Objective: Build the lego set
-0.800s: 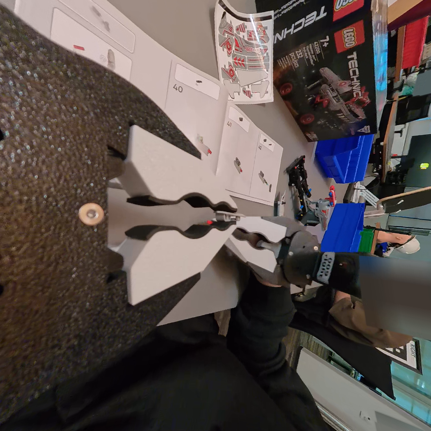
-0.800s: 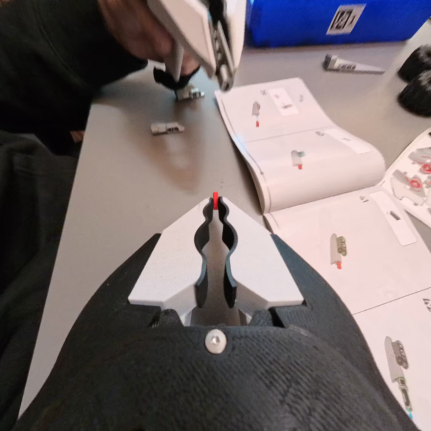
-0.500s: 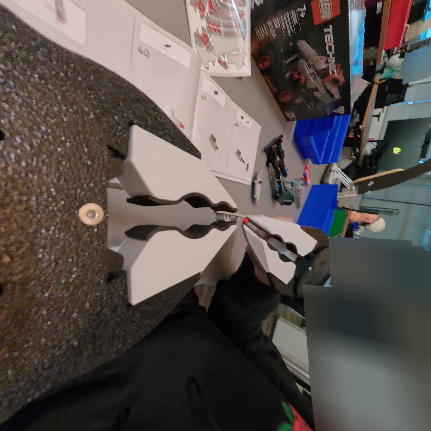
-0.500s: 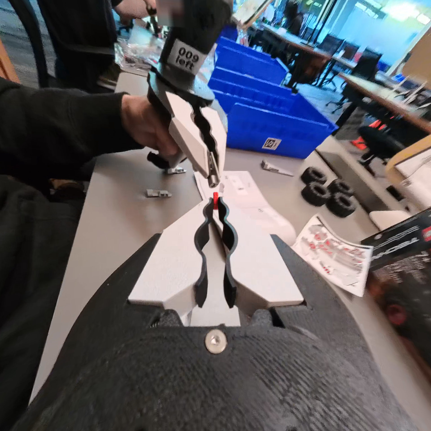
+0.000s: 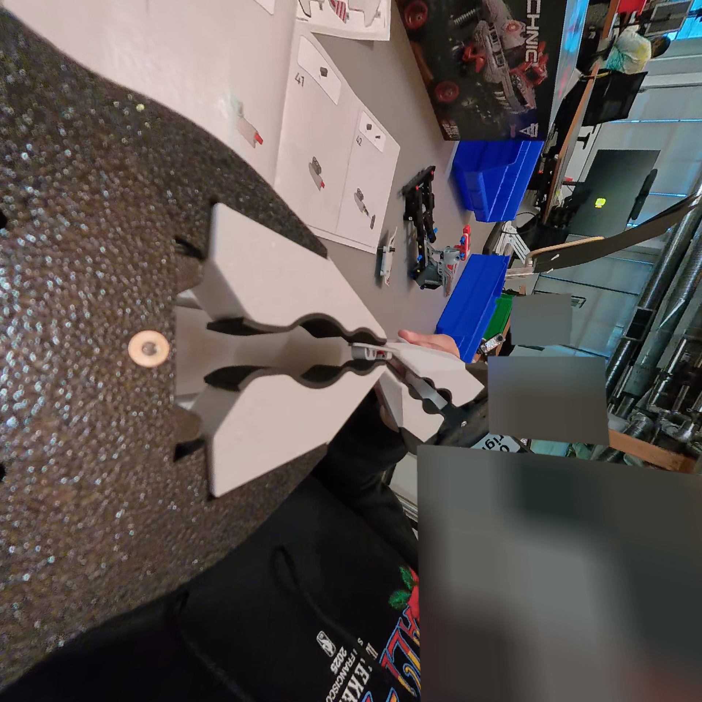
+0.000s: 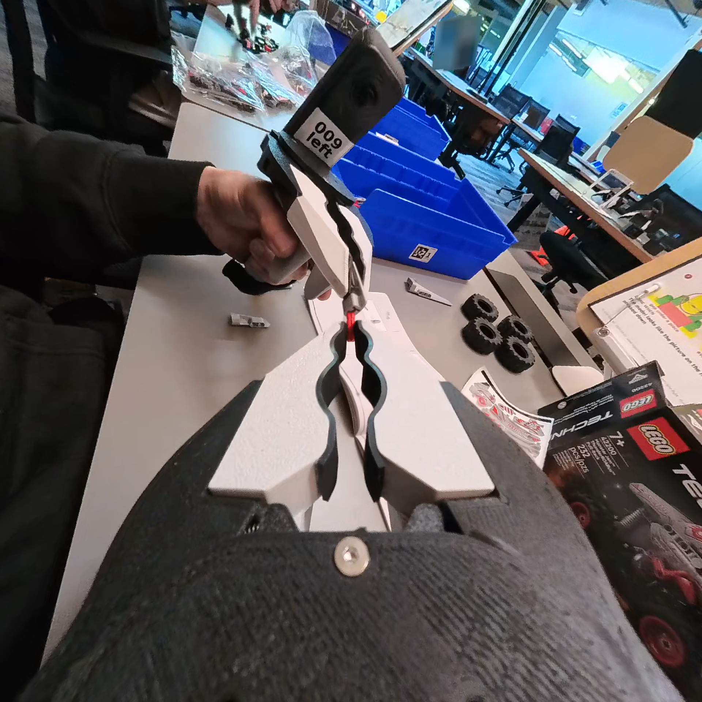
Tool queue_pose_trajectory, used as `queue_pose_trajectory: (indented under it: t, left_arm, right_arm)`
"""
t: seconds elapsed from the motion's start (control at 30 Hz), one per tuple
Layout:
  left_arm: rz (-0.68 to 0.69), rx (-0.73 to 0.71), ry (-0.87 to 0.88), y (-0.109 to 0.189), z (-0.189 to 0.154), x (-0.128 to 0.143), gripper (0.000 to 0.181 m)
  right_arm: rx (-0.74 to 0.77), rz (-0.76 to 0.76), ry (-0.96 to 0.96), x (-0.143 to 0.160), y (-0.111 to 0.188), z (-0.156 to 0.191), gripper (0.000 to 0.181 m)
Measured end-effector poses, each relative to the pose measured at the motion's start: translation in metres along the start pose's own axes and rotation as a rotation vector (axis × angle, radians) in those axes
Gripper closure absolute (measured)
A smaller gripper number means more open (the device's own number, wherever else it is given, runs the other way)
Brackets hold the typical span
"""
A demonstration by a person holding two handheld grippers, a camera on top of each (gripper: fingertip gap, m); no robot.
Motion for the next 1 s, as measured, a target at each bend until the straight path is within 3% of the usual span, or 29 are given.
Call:
queue_pose_trajectory:
  t: [0.6, 0.7, 1.0]
  left_arm:
    - [0.083, -0.068, 0.138, -0.002, 0.014, 0.016, 0.175]
    - [0.043, -0.004, 0.17, -0.002, 0.01, 0.014, 0.175]
    - [-0.165, 0.257, 0.248, 0.001, -0.016, -0.011, 0.176]
  right_arm:
    - [0.08, 0.166, 0.208, 0.017, -0.006, -0.001, 0.179]
    - [0.089, 0.191, 0.266, 0.016, -0.006, 0.001, 0.178]
    - [0.123, 0.082, 0.275, -0.021, 0.007, 0.004, 0.178]
Point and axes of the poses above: each gripper's, where its closed fingertips meet, y back along the fingers, x out of its underside, z = x × y across the jaws, the point moved 1 cm from there along y, back along the fingers
